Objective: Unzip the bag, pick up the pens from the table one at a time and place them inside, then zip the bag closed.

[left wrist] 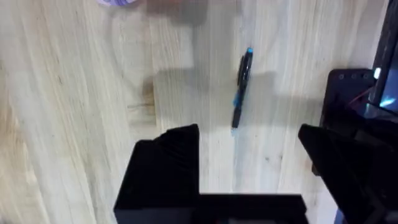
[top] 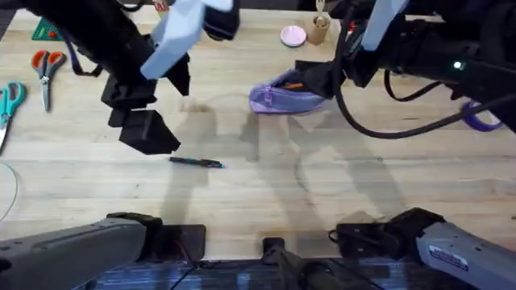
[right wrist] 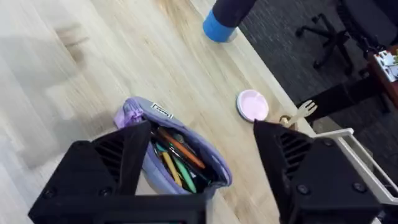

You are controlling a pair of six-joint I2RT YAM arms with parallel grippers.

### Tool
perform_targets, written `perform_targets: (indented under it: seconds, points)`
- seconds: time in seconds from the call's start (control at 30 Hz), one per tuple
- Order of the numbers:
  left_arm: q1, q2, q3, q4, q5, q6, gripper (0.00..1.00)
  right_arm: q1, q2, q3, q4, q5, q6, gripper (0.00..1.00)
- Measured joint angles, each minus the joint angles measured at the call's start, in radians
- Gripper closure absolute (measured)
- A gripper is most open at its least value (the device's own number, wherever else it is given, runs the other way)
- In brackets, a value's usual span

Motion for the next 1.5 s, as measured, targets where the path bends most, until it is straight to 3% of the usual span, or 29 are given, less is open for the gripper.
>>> perform_targets:
  seconds: [0.2,0.7,1.1,1.5]
  points:
    - [-0.063,0.000,-0.074,0.028,-0.031,-0.031,0.006,0.000,0.000,0.000,0.000,0.000,0.000,0.006]
    - [-0.069,0.000,-0.300,0.217,-0.040,-0.178,0.005,0.000,0.000,0.000,0.000,0.000,0.000,0.006]
    - [-0.151,0.000,-0.461,0.358,-0.101,-0.339,0.004,0.000,0.000,0.000,0.000,0.000,0.000,0.006]
    - [-0.164,0.000,-0.524,0.472,-0.113,-0.370,0.006,0.000,0.000,0.000,0.000,0.000,0.000,0.006]
